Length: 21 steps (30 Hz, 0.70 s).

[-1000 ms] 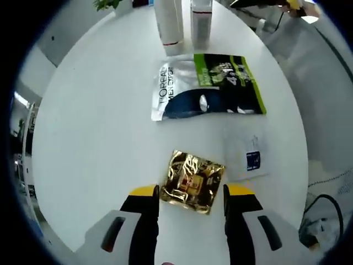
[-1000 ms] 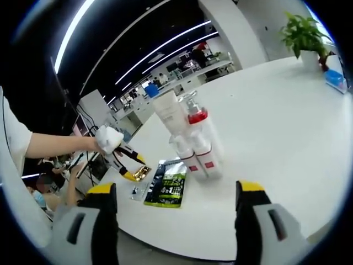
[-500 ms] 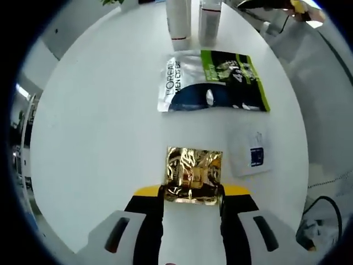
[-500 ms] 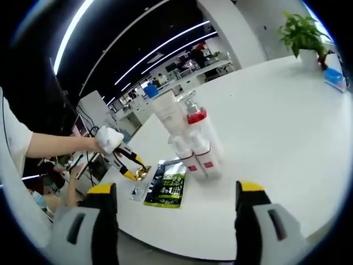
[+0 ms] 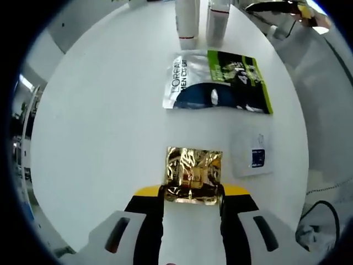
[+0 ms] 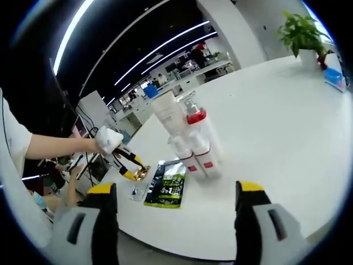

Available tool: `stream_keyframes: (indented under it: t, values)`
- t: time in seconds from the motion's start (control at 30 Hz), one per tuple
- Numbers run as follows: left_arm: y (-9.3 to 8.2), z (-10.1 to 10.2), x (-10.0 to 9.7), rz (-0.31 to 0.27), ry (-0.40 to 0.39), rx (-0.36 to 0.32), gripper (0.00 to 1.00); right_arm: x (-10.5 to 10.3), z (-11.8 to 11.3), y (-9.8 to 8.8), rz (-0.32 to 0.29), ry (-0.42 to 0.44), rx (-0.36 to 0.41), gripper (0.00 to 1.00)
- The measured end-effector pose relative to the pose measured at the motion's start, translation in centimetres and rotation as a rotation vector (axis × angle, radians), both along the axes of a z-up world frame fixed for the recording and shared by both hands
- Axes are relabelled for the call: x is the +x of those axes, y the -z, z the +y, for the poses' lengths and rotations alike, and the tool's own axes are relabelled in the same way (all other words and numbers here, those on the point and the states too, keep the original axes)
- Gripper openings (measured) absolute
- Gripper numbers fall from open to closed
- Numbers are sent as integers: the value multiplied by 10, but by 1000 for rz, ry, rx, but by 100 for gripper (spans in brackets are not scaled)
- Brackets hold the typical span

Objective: Arrange the skincare products in the storage area until every visible bottle or jar stands upright without overlapping.

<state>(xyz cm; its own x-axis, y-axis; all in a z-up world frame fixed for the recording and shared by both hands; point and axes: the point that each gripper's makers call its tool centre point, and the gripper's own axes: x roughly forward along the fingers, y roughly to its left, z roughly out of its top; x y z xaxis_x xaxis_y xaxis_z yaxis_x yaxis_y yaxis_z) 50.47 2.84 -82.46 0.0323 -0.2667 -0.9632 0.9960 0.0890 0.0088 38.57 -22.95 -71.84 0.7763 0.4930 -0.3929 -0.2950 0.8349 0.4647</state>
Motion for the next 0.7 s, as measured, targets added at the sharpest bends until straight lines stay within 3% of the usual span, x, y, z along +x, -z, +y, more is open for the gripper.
stream_keyframes:
  t: [0.7]
  values:
    - [-14,-20,5,-14,-55,-14,37,0,1,-1,-3,0,-5,89]
